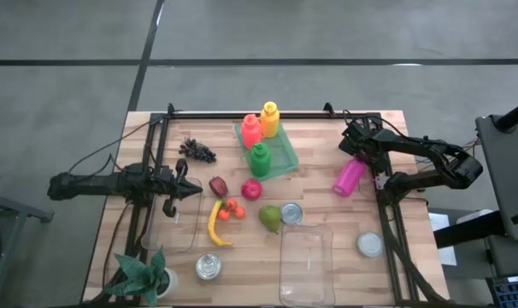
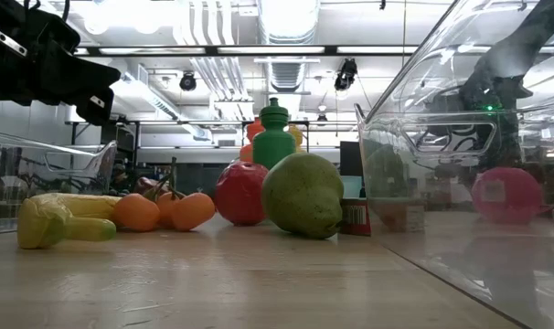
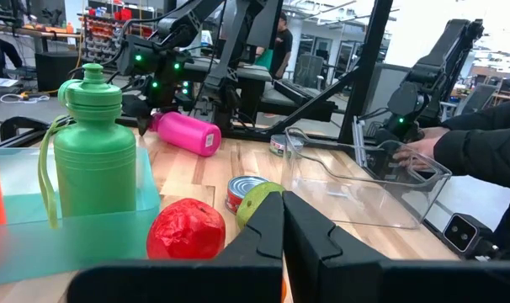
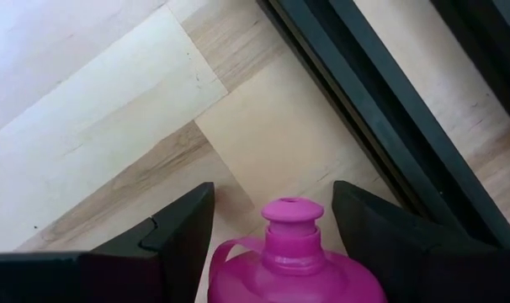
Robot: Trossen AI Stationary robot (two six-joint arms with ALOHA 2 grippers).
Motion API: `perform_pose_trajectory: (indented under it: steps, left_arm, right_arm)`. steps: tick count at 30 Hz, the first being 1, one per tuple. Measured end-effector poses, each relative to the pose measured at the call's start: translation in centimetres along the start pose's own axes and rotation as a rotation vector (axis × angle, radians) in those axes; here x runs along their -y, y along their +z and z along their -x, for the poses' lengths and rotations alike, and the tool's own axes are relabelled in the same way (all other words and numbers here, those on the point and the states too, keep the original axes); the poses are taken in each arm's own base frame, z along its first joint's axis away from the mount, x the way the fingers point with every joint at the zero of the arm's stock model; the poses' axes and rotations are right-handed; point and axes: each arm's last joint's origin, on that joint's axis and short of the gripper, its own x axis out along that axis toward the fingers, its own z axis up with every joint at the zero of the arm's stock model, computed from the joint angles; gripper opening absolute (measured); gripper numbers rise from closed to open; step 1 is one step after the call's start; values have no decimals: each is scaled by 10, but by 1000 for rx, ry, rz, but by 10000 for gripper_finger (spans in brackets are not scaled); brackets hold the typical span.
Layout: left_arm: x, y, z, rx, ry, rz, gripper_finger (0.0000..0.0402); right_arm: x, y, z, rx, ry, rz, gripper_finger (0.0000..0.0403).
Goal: Pick & Place Food Item
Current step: Put the pink water bottle into the green bin
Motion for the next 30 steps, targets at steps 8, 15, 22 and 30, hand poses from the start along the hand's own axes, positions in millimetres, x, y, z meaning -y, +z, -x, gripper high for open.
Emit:
perform_pose_trajectory:
  steps: [8,15,22,30]
  left_arm:
    - [0,0,0,0,0,0,1]
    - [0,0,0,0,0,0,1]
    - [0,0,0,0,0,0,1]
    - [0,0,0,0,0,0,1]
  right_arm:
    - [-1,0,0,3,6,13,196]
    - [-2,1,0,4,16,11,210]
    - [-2,1,0,3,17,14,222]
    - [-2,1,0,3,17,20,196]
